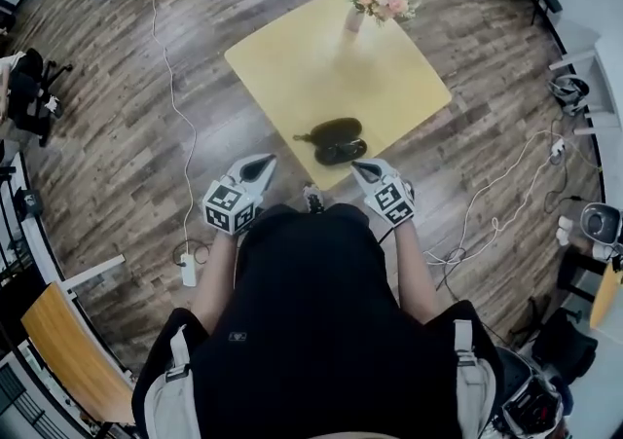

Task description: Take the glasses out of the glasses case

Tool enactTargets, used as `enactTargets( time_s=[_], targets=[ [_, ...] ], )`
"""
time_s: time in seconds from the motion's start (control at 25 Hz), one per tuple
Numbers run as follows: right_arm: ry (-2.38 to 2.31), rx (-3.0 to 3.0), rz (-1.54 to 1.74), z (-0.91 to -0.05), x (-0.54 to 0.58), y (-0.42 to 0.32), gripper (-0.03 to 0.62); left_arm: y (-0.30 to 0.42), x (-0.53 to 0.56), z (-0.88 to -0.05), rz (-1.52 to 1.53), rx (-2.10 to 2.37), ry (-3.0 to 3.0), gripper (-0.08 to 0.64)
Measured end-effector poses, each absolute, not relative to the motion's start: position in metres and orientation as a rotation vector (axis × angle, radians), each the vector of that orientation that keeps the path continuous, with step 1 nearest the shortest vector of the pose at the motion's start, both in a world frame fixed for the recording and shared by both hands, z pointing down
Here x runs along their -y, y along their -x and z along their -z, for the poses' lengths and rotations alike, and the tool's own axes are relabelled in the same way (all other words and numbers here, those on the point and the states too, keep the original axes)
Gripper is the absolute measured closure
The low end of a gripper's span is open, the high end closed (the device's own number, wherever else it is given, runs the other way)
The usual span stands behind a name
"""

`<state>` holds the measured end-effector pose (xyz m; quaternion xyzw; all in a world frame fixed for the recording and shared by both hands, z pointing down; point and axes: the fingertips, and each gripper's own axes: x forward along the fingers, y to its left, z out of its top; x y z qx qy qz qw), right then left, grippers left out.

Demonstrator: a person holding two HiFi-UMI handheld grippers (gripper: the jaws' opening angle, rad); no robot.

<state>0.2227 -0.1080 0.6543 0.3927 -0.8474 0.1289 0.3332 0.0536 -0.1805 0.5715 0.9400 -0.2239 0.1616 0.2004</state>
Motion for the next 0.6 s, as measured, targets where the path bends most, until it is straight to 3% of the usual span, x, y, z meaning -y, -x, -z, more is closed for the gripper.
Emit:
enactTargets(
  time_s=[0.6],
  targets=[
    [-0.601, 2.125, -0.202, -0.705, 0.143, -0.231, 0.588, -0.045, 0.181, -0.577, -0.383, 0.919, -2.505, 0.549]
  ],
)
